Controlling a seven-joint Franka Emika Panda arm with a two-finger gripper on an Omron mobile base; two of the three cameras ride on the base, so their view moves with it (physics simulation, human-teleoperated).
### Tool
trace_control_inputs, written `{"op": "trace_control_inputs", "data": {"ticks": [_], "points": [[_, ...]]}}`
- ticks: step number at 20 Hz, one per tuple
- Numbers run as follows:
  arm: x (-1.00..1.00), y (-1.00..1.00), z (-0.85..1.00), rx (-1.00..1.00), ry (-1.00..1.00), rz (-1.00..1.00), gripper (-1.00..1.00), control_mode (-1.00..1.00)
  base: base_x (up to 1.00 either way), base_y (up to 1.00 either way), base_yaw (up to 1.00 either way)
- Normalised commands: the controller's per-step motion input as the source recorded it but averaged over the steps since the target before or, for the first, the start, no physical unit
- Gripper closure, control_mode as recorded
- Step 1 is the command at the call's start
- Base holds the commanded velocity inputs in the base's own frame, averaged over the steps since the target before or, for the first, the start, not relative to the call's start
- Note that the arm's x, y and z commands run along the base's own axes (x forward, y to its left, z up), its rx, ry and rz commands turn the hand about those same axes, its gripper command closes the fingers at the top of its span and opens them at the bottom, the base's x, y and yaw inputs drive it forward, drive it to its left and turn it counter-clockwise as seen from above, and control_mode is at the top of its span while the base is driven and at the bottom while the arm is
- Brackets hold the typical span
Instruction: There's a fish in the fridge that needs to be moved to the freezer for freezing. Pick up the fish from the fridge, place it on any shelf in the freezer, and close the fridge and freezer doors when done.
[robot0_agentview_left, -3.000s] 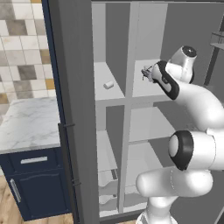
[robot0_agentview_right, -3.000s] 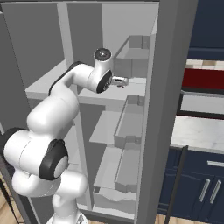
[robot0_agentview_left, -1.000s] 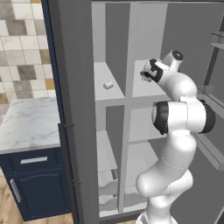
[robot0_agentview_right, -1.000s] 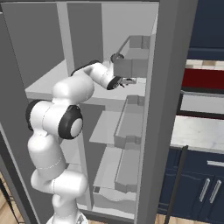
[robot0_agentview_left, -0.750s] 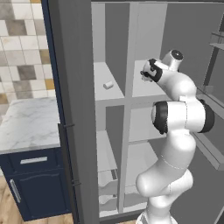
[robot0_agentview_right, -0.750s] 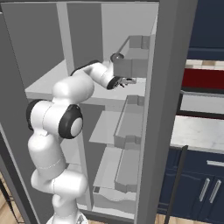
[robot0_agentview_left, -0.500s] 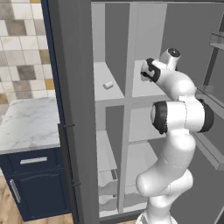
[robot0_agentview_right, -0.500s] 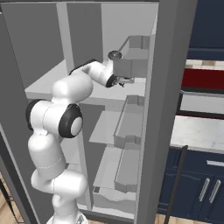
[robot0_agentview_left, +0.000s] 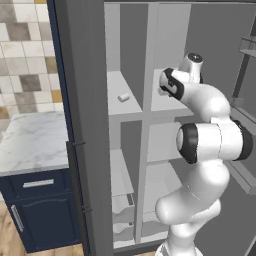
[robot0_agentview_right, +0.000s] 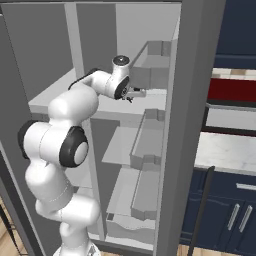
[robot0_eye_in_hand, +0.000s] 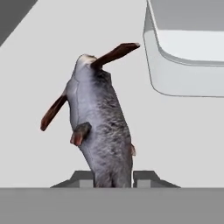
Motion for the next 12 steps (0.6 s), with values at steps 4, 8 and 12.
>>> {"op": "trace_control_inputs", "data": {"ticks": [4, 8, 12], "points": [[-0.87, 0.0, 0.0, 0.0, -0.1, -0.01, 1.0, -1.0, 0.0, 0.0, 0.0], [-1.0, 0.0, 0.02, 0.0, -0.35, -0.06, 1.0, -1.0, 0.0, 0.0, 0.0], [-0.95, 0.02, 0.3, -0.03, -0.04, -0.06, 1.0, -1.0, 0.0, 0.0, 0.0]]}}
